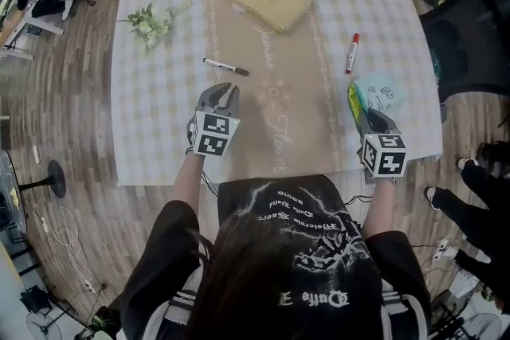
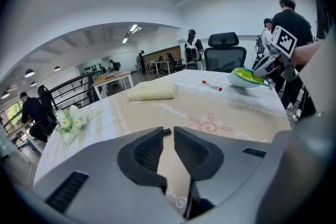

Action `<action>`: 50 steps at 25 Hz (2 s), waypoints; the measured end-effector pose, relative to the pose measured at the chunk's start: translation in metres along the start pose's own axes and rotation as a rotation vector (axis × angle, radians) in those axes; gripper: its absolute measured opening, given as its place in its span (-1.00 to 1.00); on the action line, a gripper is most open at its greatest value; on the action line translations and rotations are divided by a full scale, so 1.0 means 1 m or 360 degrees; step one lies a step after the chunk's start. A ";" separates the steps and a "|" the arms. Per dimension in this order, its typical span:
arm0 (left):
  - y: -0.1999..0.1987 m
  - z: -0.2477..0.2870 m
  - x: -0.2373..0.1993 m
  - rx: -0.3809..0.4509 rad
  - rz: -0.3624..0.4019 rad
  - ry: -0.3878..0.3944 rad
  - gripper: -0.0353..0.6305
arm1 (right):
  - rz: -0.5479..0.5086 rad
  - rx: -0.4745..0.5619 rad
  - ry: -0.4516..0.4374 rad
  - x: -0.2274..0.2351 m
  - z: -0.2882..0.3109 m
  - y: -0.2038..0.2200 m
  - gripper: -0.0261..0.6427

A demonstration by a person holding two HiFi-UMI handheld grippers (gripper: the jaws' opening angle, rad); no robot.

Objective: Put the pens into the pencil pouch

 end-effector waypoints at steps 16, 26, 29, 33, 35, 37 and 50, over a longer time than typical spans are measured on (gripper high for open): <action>-0.009 0.083 -0.009 -0.0462 0.1134 0.0388 -0.27 | -0.0048 -0.0034 -0.0078 -0.017 0.029 0.013 -0.80; -0.009 0.119 -0.015 -0.0734 0.1402 0.0544 -0.34 | -0.0070 -0.0079 -0.0107 -0.027 0.035 0.011 -0.80; -0.007 0.126 -0.019 -0.0846 0.1382 0.0593 -0.35 | -0.0080 -0.0078 -0.0115 -0.028 0.037 0.009 -0.80; -0.005 0.134 -0.020 -0.0953 0.1424 0.0636 -0.37 | -0.0094 -0.0085 -0.0121 -0.027 0.039 0.008 -0.80; -0.004 0.136 -0.019 -0.0993 0.1397 0.0676 -0.37 | -0.0099 -0.0085 -0.0150 -0.028 0.040 0.009 -0.80; -0.004 0.138 -0.021 -0.1051 0.1302 0.0723 -0.53 | -0.0120 -0.0084 -0.0196 -0.032 0.042 0.009 -0.80; -0.001 0.135 -0.027 -0.1043 0.0988 0.0728 -0.66 | -0.0126 -0.0079 -0.0205 -0.038 0.039 0.012 -0.80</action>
Point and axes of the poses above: the fingertips, and each gripper's own axes: z forward along the fingers, x to its right, y out of its underside, the point moved 7 cm from there along -z, backward along the fingers, and after that the axes turned 12 degrees about -z, right-handed, at the moved point
